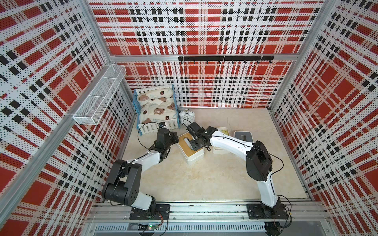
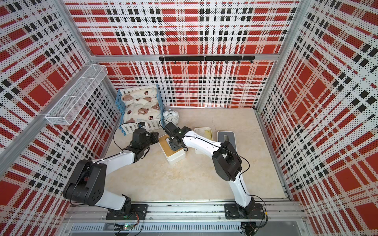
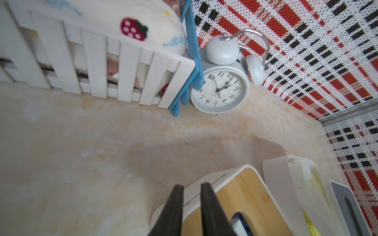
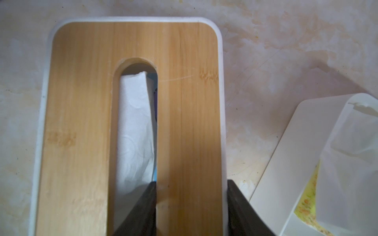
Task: Put the tissue paper into the tissue box
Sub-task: Close the box lid on the tissue box.
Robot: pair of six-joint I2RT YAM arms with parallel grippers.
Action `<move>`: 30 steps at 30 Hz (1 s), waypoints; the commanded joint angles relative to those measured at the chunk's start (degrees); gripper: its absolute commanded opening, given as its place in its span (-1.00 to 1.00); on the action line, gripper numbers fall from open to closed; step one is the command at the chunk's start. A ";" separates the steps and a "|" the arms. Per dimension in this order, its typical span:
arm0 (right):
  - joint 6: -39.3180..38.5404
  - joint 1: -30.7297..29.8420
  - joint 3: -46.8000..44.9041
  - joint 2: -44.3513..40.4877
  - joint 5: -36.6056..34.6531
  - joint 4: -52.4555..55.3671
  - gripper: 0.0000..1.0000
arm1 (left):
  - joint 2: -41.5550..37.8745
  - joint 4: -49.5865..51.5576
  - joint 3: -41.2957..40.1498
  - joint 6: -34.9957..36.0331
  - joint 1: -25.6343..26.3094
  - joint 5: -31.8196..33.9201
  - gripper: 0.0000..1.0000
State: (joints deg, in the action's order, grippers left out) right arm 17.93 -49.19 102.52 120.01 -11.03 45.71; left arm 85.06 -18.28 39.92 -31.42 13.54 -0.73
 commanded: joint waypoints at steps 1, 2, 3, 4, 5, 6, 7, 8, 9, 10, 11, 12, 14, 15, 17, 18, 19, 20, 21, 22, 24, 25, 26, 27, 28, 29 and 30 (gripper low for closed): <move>0.39 -0.36 -1.52 -0.34 -3.27 -2.39 -0.64 | -1.87 -1.23 0.24 0.66 -0.36 0.58 -0.56; 0.35 -0.44 -1.48 -0.39 -3.23 -2.38 -0.64 | -1.76 -1.16 0.44 0.70 -0.44 0.47 -0.56; 0.35 -0.55 -1.30 -0.46 -3.54 -2.05 -0.64 | -1.42 -1.14 0.51 0.91 -0.52 0.38 -0.55; 0.43 -0.73 -1.29 -0.67 -4.14 -1.92 -0.64 | -1.12 -1.14 0.72 0.90 -0.53 0.31 -0.55; 0.44 -0.79 -1.48 -0.95 -4.55 -2.30 -0.64 | -0.68 -1.17 0.89 1.01 -0.53 0.14 -0.56; 0.44 -0.91 -1.77 -1.42 -4.81 -2.83 -0.64 | 0.00 -1.27 1.10 1.09 -0.53 0.05 -0.56; 0.59 -0.91 -2.55 -1.95 -5.10 -3.50 -0.64 | 0.79 -1.53 1.21 1.10 -0.46 -0.10 -0.55; 0.73 -0.91 -3.44 -2.44 -5.18 -4.62 -0.65 | 1.47 -1.58 1.49 1.23 -0.58 -0.15 -0.55; 0.83 -0.91 -4.41 -2.83 -5.18 -5.83 -0.65 | 2.29 -1.70 1.82 1.45 -0.34 -0.21 -0.55; 1.02 -0.91 -5.11 -3.08 -5.21 -6.58 -0.65 | 2.99 -1.68 2.23 1.66 -0.36 -0.45 -0.55; 1.17 -0.95 -5.85 -3.17 -5.05 -7.24 -0.65 | 3.62 -1.67 2.47 1.79 -0.42 -0.61 -0.56; 1.46 -1.08 -6.43 -3.21 -5.14 -7.92 -0.66 | 4.07 -1.84 2.66 1.84 -0.26 -0.72 -0.55; 1.75 -1.41 -7.90 -3.20 -5.49 -9.32 -0.66 | 4.68 -2.41 2.62 2.06 -0.35 -0.68 -0.56; 2.00 -1.57 -8.50 -3.11 -5.51 -10.02 -0.66 | 5.07 -2.60 2.63 2.07 -0.85 -0.77 -0.56; 2.36 -1.78 -9.17 -2.55 -5.38 -10.47 -0.66 | 6.01 -2.72 2.53 0.91 -3.18 -1.75 -0.56; 2.46 -1.87 -9.47 -2.28 -5.26 -10.60 -0.66 | 6.61 -2.73 2.30 0.17 -4.98 -2.53 -0.57; 2.53 -1.96 -9.53 -2.10 -5.16 -10.73 -0.66 | 7.22 -2.94 2.16 -0.47 -6.39 -3.13 -0.57; 2.59 -2.05 -9.61 -1.89 -5.10 -10.65 -0.67 | 8.08 -3.23 2.18 -0.78 -7.75 -3.69 -0.57; 2.63 -2.20 -9.77 -1.79 -5.07 -10.78 -0.66 | 9.14 -3.29 2.46 -0.91 -8.79 -4.17 -0.57; 2.56 -2.30 -9.63 -1.70 -4.89 -10.76 -0.67 | 9.95 -3.41 2.79 -0.97 -9.27 -4.62 -0.57; 2.53 -2.44 -9.48 -1.66 -5.38 -10.64 -0.67 | 12.68 -3.67 4.04 -1.12 -9.85 -5.89 -0.58; 2.52 -2.58 -9.50 -1.84 -5.71 -10.86 -0.67 | 14.07 -3.77 4.91 -1.23 -9.85 -6.60 -0.62; 2.55 -2.64 -9.49 -1.98 -5.86 -11.00 -0.67 | 15.42 -3.93 5.61 -1.34 -9.76 -7.76 -0.69; 2.61 -2.67 -9.68 -2.18 -6.09 -11.45 -0.67 | 16.57 -4.15 6.32 -1.71 -9.68 -8.82 -0.69; 2.54 -2.67 -9.99 -2.30 -6.16 -11.76 -0.67 | 17.23 -4.63 6.65 -1.80 -9.44 -9.62 -0.72; 2.54 -2.67 -10.21 -2.24 -6.13 -12.00 -0.67 | 17.72 -4.91 6.92 -1.95 -9.14 -10.14 -0.73; 2.55 -2.67 -10.23 -1.96 -5.72 -11.86 -0.66 | 17.85 -5.15 6.86 -1.94 -8.76 -10.25 -0.73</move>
State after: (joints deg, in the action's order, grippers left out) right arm 20.45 -51.37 92.95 117.71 -15.42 35.70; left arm 102.10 -20.93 45.47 -32.91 3.90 -7.62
